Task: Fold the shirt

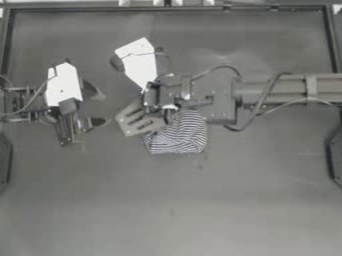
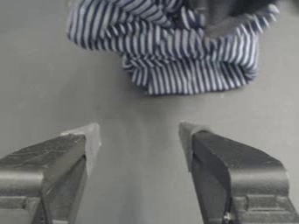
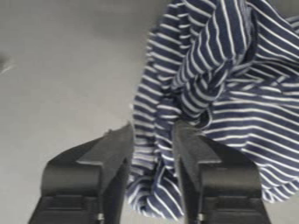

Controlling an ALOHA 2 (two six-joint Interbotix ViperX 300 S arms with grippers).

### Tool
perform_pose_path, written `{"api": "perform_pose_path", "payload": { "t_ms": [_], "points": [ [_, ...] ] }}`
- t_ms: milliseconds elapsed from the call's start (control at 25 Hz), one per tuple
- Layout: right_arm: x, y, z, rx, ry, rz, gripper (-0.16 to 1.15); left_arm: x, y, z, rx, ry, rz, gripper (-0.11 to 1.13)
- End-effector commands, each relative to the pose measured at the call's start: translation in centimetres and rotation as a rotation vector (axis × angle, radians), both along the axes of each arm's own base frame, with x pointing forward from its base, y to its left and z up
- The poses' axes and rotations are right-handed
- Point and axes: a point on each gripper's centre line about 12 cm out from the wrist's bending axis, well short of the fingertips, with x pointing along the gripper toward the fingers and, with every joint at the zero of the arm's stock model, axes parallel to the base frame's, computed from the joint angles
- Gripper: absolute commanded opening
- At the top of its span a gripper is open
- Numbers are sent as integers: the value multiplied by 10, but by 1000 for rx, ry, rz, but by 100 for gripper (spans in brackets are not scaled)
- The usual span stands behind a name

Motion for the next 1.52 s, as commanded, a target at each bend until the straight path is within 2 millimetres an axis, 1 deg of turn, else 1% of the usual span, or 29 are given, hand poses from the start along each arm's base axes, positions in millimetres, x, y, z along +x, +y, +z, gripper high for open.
{"api": "perform_pose_path", "payload": {
  "t_ms": [40,320,360,520,680,760,880,960,1120,1280,1360,1520],
  "points": [
    [5,4,44,-42,-105,25,77,-1,1,11,9,-39,8,90],
    [3,4,60,-89,-124,85,99,-4,2,7,4,-31,16,91],
    [2,4,64,-94,-130,92,101,-4,2,7,2,-32,17,90],
    [-8,1,84,-123,-154,113,101,-4,2,9,0,-36,20,91],
    [-25,-1,98,-162,-163,124,101,0,5,18,-10,-37,40,90],
    [-36,-3,102,-187,-163,131,101,6,5,28,-13,-40,46,90],
    [-60,-4,106,-226,-193,134,101,17,3,46,-2,-71,29,91],
    [-74,-3,106,-233,-233,136,101,26,2,61,8,-97,21,91],
    [-99,-3,101,-236,-341,142,101,40,4,76,15,-96,21,91],
    [-126,-7,89,-251,-393,158,101,61,6,80,13,-92,9,91],
    [-138,-7,85,-257,-414,168,101,75,9,79,17,-79,3,91],
    [-161,-7,70,-253,-435,173,101,105,17,78,36,-66,-14,90]
  ]
}}
